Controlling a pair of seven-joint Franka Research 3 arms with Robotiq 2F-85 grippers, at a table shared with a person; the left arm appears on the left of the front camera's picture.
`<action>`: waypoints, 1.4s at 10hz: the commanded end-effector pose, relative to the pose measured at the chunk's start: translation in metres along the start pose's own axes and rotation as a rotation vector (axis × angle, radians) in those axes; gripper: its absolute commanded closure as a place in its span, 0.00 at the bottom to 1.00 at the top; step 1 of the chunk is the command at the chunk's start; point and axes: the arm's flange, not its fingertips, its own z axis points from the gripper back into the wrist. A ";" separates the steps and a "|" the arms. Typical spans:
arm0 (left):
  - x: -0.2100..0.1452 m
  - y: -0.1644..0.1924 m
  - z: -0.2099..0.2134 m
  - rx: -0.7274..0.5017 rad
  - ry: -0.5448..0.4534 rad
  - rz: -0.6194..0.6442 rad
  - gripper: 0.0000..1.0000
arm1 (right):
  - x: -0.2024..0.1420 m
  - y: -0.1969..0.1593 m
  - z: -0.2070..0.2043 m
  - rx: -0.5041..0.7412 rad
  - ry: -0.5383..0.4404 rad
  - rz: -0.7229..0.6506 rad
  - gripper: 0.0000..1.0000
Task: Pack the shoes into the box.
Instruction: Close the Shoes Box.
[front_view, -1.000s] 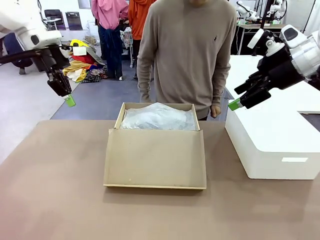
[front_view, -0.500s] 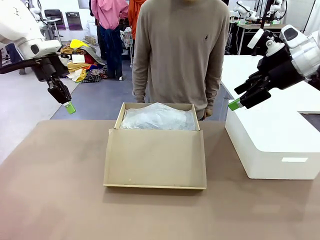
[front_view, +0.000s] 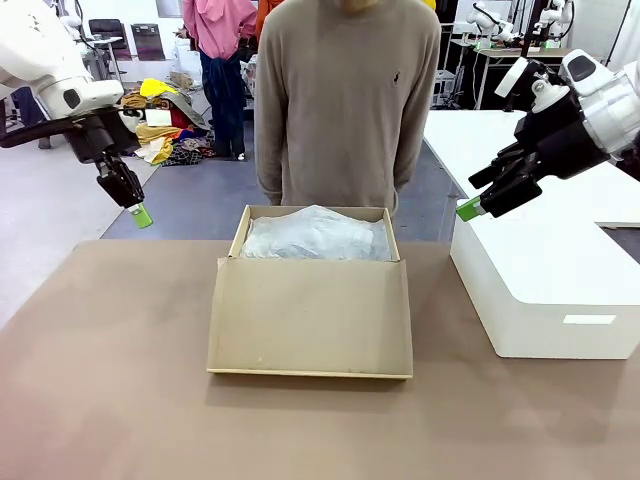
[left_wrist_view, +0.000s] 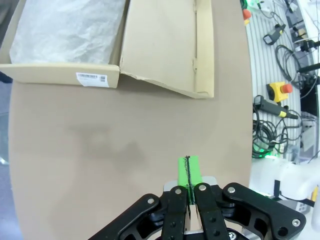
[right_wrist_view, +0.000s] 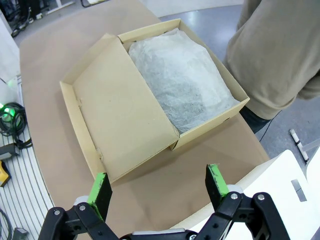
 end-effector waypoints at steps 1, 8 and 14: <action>-0.001 0.014 -0.005 -0.020 0.004 -0.009 1.00 | 0.000 -0.003 -0.002 0.013 -0.023 0.011 0.00; -0.034 0.065 -0.062 -0.125 -0.190 0.044 1.00 | 0.000 -0.003 -0.002 0.013 -0.023 0.011 0.00; -0.037 0.098 -0.115 -0.149 -0.186 0.011 1.00 | 0.000 -0.003 -0.002 0.013 -0.023 0.011 0.00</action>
